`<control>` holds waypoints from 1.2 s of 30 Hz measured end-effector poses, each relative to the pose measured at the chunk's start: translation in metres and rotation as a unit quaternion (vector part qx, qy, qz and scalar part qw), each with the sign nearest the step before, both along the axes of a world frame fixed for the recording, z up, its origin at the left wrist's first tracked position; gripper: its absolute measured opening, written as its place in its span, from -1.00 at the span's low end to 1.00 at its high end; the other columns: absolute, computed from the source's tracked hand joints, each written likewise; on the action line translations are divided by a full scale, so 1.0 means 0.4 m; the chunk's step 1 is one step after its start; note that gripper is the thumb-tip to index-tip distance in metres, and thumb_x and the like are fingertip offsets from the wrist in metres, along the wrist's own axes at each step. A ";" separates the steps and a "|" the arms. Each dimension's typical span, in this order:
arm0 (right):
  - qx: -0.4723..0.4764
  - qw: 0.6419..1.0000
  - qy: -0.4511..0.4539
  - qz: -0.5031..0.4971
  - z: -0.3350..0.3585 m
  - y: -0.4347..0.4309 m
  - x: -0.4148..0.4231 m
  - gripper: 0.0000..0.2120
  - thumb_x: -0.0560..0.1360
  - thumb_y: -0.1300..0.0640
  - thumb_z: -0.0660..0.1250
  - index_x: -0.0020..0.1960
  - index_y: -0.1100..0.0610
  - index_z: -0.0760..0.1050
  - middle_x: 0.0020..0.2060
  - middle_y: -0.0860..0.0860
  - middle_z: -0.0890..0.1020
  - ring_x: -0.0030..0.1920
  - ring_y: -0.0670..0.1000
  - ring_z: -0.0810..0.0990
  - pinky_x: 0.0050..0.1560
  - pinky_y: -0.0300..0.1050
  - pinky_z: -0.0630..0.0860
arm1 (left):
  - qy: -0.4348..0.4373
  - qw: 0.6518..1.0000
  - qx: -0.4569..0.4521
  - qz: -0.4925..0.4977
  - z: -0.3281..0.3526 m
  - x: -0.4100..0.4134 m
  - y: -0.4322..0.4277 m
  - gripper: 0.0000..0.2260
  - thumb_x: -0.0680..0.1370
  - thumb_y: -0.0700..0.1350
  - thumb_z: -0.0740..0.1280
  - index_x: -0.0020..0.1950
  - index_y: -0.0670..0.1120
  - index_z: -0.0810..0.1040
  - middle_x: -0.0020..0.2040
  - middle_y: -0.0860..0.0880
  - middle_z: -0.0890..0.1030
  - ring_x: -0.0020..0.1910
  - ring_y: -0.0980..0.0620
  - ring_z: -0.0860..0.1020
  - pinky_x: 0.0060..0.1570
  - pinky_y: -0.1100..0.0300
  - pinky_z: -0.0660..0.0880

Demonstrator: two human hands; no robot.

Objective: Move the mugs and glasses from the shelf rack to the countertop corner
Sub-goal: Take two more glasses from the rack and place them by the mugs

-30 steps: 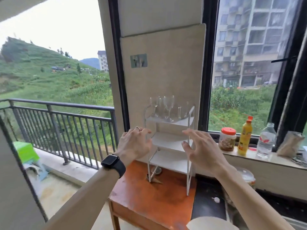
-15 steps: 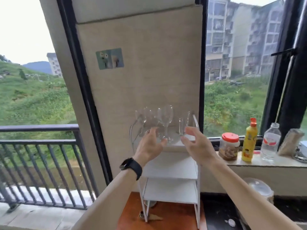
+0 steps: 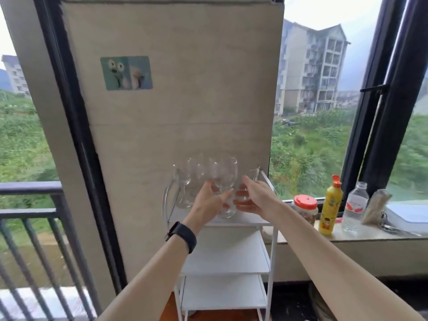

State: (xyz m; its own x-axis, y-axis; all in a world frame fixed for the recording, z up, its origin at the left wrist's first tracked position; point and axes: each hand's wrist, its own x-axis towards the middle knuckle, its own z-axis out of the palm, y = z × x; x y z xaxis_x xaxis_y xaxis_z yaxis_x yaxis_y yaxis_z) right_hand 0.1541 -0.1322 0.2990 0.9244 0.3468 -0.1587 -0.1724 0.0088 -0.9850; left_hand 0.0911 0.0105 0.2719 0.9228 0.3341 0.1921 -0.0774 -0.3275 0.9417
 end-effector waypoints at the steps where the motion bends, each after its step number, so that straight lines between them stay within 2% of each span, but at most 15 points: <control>1: -0.001 1.000 0.001 -0.007 0.000 0.002 0.007 -0.62 0.66 -0.07 0.21 0.18 0.27 0.49 -0.05 0.16 0.64 -0.42 0.05 0.68 -0.39 -0.09 0.62 | -0.002 1.000 -0.016 -0.008 0.001 0.005 -0.001 -0.57 0.51 0.06 0.47 0.28 0.00 0.41 0.08 -0.01 0.63 -0.28 0.06 0.71 -0.32 0.19 0.57; 4: -0.013 1.000 -0.005 -0.020 -0.005 0.006 0.019 -0.60 0.67 -0.09 0.16 0.05 0.25 0.53 -0.19 0.11 0.60 -0.46 0.00 0.58 -0.43 -0.15 0.58 | -0.008 0.999 -0.047 -0.018 0.000 0.009 -0.008 -0.58 0.51 0.03 0.49 0.27 -0.04 0.42 0.06 -0.08 0.64 -0.24 0.00 0.71 -0.23 0.08 0.64; 6: -0.018 1.000 -0.014 -0.019 -0.006 0.006 0.019 -0.67 0.67 -0.04 0.16 -0.03 0.20 0.51 -0.24 0.09 0.56 -0.44 0.00 0.52 -0.45 -0.18 0.54 | -0.015 0.998 -0.061 -0.015 0.005 0.005 -0.013 -0.56 0.50 0.02 0.50 0.27 -0.07 0.42 0.06 -0.13 0.64 -0.23 -0.03 0.71 -0.15 0.00 0.66; 9: -0.014 0.999 -0.042 -0.031 -0.003 -0.001 0.009 -0.74 0.65 0.05 0.15 -0.13 0.14 0.47 -0.35 0.04 0.52 -0.47 -0.03 0.46 -0.45 -0.20 0.50 | -0.028 0.998 -0.057 -0.009 0.019 -0.011 -0.014 -0.51 0.47 0.08 0.52 0.26 -0.09 0.43 0.04 -0.16 0.65 -0.26 -0.02 0.70 -0.25 0.16 0.64; 11: -0.004 0.997 -0.063 -0.037 -0.005 -0.015 -0.005 -0.72 0.65 0.05 0.13 -0.15 0.14 0.47 -0.34 0.05 0.53 -0.49 -0.05 0.44 -0.45 -0.17 0.46 | -0.041 0.998 -0.044 -0.010 0.030 -0.028 -0.010 -0.50 0.46 0.10 0.52 0.26 -0.08 0.44 0.03 -0.14 0.66 -0.29 -0.01 0.70 -0.28 0.23 0.62; 14: -0.026 0.992 -0.121 -0.032 -0.002 -0.052 -0.042 -0.67 0.65 0.00 0.12 -0.12 0.16 0.52 -0.25 0.04 0.58 -0.43 -0.05 0.48 -0.42 -0.16 0.47 | -0.063 0.997 -0.035 -0.019 0.059 -0.055 0.005 -0.46 0.45 0.12 0.51 0.30 -0.10 0.44 0.01 -0.16 0.67 -0.30 -0.04 0.69 -0.16 0.07 0.67; 17: -0.021 0.983 -0.180 -0.031 0.019 -0.105 -0.094 -0.63 0.67 -0.05 0.12 -0.08 0.17 0.53 -0.26 0.01 0.57 -0.43 -0.10 0.50 -0.40 -0.19 0.50 | -0.079 0.996 -0.020 -0.029 0.098 -0.082 0.015 -0.41 0.42 0.19 0.51 0.30 -0.08 0.46 -0.02 -0.17 0.69 -0.30 -0.05 0.68 0.00 -0.12 0.65; 19: 0.001 0.977 -0.209 -0.041 0.035 -0.155 -0.131 -0.63 0.68 -0.06 0.13 -0.11 0.17 0.50 -0.32 -0.03 0.55 -0.44 -0.12 0.49 -0.43 -0.24 0.47 | -0.100 0.994 -0.002 -0.042 0.125 -0.095 0.004 -0.40 0.40 0.24 0.51 0.29 -0.06 0.48 -0.07 -0.20 0.71 -0.31 -0.04 0.66 -0.01 -0.11 0.64; 22: 0.037 0.971 -0.226 -0.070 0.036 -0.248 -0.193 -0.64 0.68 -0.03 0.13 -0.14 0.18 0.46 -0.45 -0.11 0.50 -0.52 -0.14 0.42 -0.51 -0.32 0.39 | -0.129 0.988 0.007 -0.083 0.154 -0.110 -0.045 -0.32 0.32 0.32 0.49 0.28 -0.07 0.51 -0.12 -0.15 0.72 -0.35 0.00 0.64 -0.16 0.00 0.62; 24: 0.041 0.965 -0.237 -0.101 0.018 -0.314 -0.237 -0.64 0.68 -0.02 0.13 -0.18 0.16 0.45 -0.52 -0.13 0.46 -0.55 -0.12 0.37 -0.53 -0.33 0.32 | -0.136 0.984 0.018 -0.116 0.158 -0.115 -0.100 -0.32 0.35 0.33 0.48 0.31 -0.07 0.50 -0.09 -0.03 0.73 -0.36 0.03 0.63 -0.20 0.08 0.62; 26: 0.030 0.958 -0.248 -0.139 -0.010 -0.382 -0.279 -0.63 0.68 -0.03 0.15 -0.22 0.12 0.46 -0.44 -0.06 0.48 -0.50 -0.08 0.37 -0.47 -0.26 0.33 | -0.139 0.976 0.039 -0.162 0.148 -0.115 -0.179 -0.39 0.44 0.27 0.44 0.34 -0.08 0.48 -0.05 0.04 0.73 -0.35 0.04 0.64 -0.20 0.07 0.64; 31: -0.019 0.941 -0.261 -0.215 -0.096 -0.609 -0.391 -0.61 0.68 -0.03 0.16 -0.28 0.08 0.45 -0.37 0.13 0.42 -0.45 0.09 0.29 -0.39 0.01 0.30 | -0.120 0.955 0.025 -0.271 0.095 -0.105 -0.460 -0.49 0.48 0.18 0.45 0.32 -0.07 0.51 -0.09 -0.02 0.74 -0.37 0.04 0.64 -0.25 0.14 0.65; 34: -0.079 0.918 -0.268 -0.283 -0.147 -0.788 -0.486 -0.60 0.69 -0.05 0.14 -0.31 -0.01 0.44 -0.53 -0.10 0.41 -0.52 -0.06 0.34 -0.47 -0.21 0.34 | -0.099 0.937 -0.003 -0.334 0.045 -0.122 -0.666 -0.50 0.43 0.19 0.48 0.27 -0.03 0.54 -0.08 -0.09 0.73 -0.37 0.05 0.63 -0.32 0.19 0.60; 36: -0.118 0.904 -0.255 -0.324 -0.179 -0.917 -0.565 -0.60 0.67 -0.08 0.13 -0.31 -0.02 0.41 -0.56 -0.12 0.37 -0.53 -0.10 0.31 -0.47 -0.25 0.30 | -0.076 0.925 -0.027 -0.372 0.005 -0.152 -0.813 -0.48 0.39 0.20 0.50 0.24 -0.02 0.55 -0.07 -0.13 0.72 -0.37 0.04 0.62 -0.32 0.20 0.57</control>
